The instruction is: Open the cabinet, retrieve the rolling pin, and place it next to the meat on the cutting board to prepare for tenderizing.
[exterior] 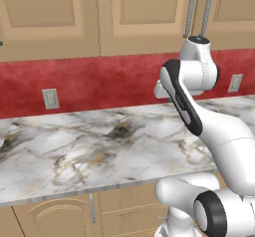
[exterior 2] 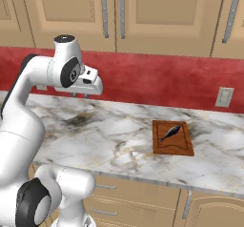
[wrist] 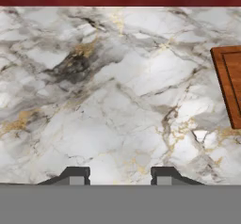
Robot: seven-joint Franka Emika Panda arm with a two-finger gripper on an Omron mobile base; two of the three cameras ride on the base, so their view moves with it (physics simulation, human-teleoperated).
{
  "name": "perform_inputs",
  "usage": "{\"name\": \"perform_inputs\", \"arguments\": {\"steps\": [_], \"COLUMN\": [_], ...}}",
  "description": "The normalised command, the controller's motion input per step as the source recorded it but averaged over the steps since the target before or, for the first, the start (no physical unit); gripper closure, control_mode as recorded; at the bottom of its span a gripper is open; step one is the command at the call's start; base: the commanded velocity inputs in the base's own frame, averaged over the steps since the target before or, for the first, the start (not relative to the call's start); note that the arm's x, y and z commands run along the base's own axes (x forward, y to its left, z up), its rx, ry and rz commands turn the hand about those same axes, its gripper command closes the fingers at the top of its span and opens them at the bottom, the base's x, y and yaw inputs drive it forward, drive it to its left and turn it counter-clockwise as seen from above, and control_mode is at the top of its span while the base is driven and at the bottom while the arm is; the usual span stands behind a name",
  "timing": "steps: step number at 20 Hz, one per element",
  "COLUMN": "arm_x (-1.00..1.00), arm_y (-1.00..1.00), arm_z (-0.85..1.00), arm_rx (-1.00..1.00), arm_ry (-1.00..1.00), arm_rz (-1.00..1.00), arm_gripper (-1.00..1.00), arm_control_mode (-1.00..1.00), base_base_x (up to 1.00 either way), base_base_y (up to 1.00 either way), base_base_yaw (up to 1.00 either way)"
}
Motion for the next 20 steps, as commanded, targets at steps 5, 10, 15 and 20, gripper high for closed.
{"name": "perform_inputs", "arguments": {"steps": [5,10,15,20], "arm_x": [-0.01,-0.08,-0.16,-0.35], "arm_y": [-0.03,-0.01,-0.13,-0.27], "arm_z": [0.00,0.00,0.06,0.39], "arm_rx": [0.00,0.00,0.02,0.06], "arm_ry": [0.00,-0.02,-0.19,-0.30], "arm_rz": [0.00,0.00,-0.01,-0.02], "arm_gripper": [-1.00,-1.00,-1.00,-1.00], "arm_control_mode": [-1.00,-1.00,-1.00,-1.00], "base_base_x": [0.00,0.00,0.00,0.00], "base_base_y": [0.00,0.00,0.00,0.00], "base_base_yaw": [0.00,0.00,0.00,0.00]}}
